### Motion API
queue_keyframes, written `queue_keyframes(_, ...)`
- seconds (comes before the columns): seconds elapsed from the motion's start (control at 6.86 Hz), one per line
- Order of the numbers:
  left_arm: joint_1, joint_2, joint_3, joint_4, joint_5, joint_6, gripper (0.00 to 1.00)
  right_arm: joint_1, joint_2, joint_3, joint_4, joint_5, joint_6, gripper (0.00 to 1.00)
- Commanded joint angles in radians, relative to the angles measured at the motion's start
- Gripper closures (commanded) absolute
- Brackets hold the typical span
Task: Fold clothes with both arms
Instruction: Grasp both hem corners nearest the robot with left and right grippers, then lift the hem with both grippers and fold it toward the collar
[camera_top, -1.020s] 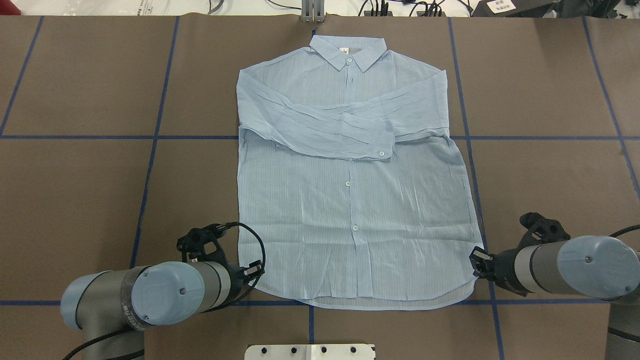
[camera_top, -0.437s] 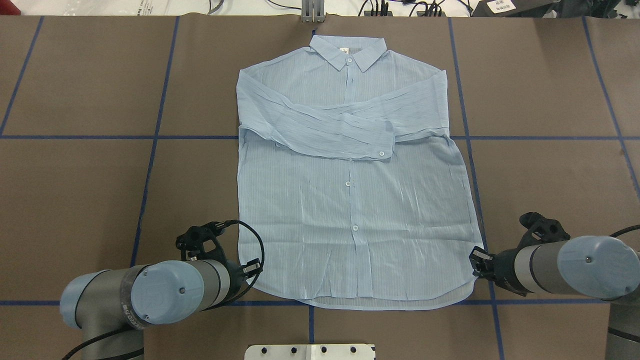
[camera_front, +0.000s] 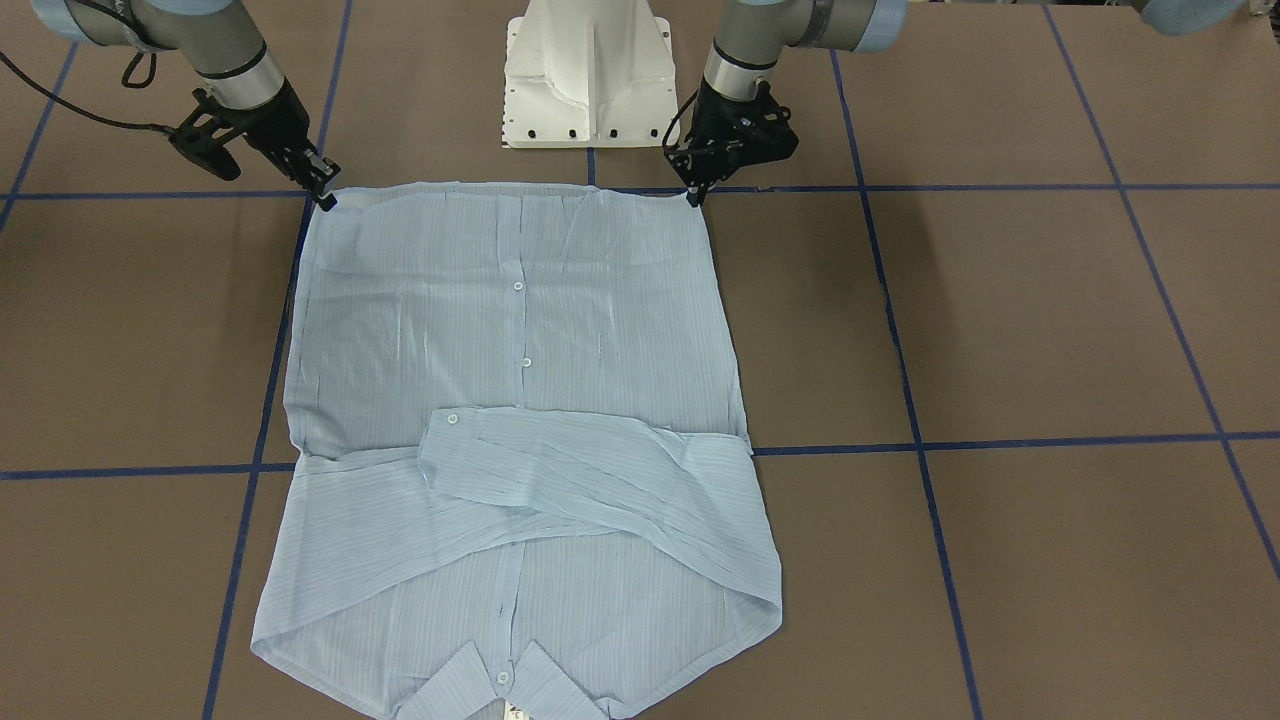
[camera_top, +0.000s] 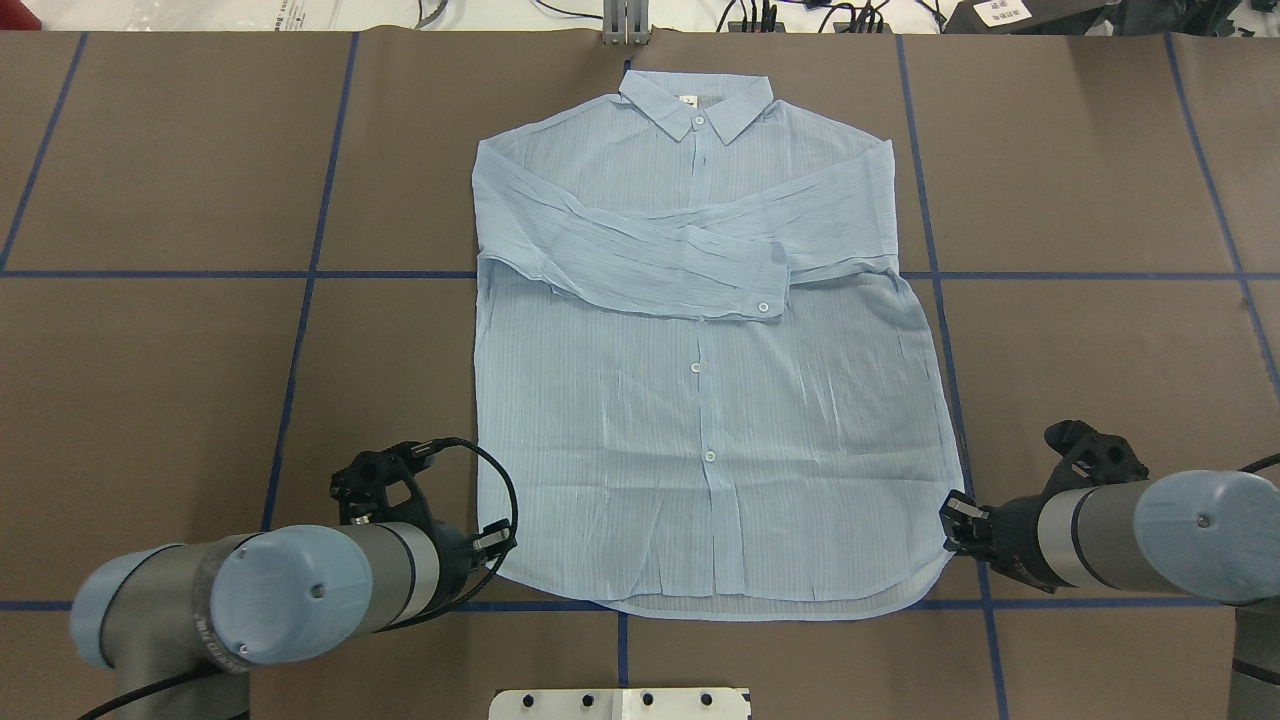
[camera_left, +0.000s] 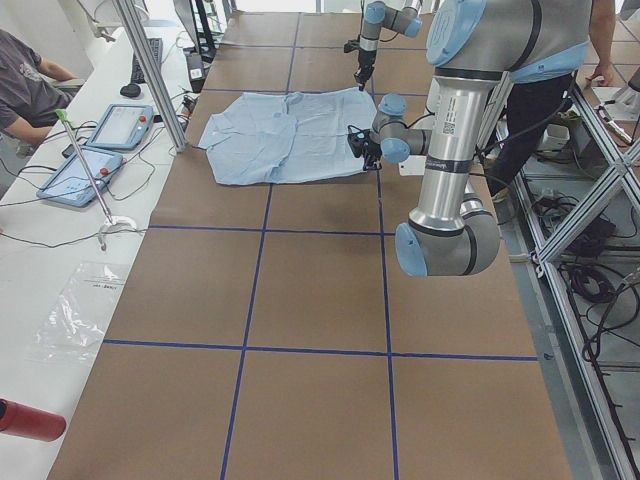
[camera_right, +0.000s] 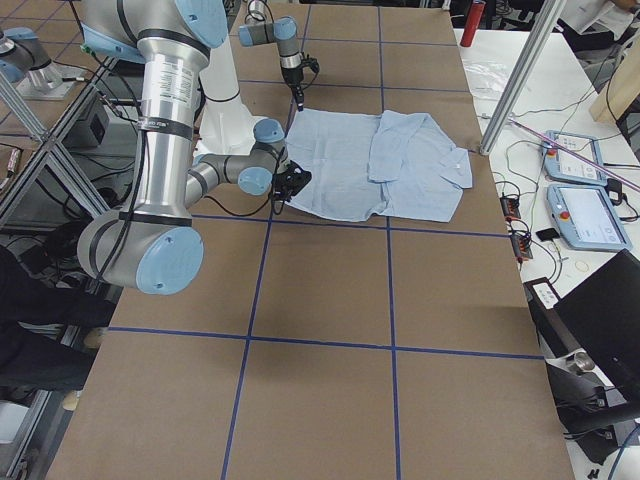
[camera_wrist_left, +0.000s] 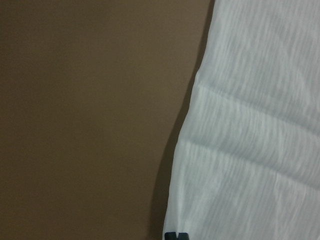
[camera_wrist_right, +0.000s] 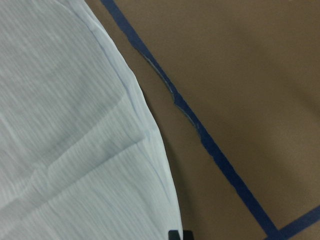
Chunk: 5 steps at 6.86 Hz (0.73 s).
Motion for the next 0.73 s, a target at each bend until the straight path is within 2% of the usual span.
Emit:
queue_keyframes(0.0,0.005,0.041,-0.148,0.053,-0.006,-0.089,1.00,0.001,-0.091,0.130,0.000,0.000,0.002,1.00)
queue_keyframes(0.29,0.002,0.044,-0.296,0.133,-0.009,-0.135,1.00,0.026,-0.139,0.224,0.000,0.000,0.005,1.00)
queue_keyframes(0.58,-0.015,0.040,-0.312,0.135,-0.009,-0.185,1.00,0.089,-0.135,0.260,0.000,0.001,0.005,1.00)
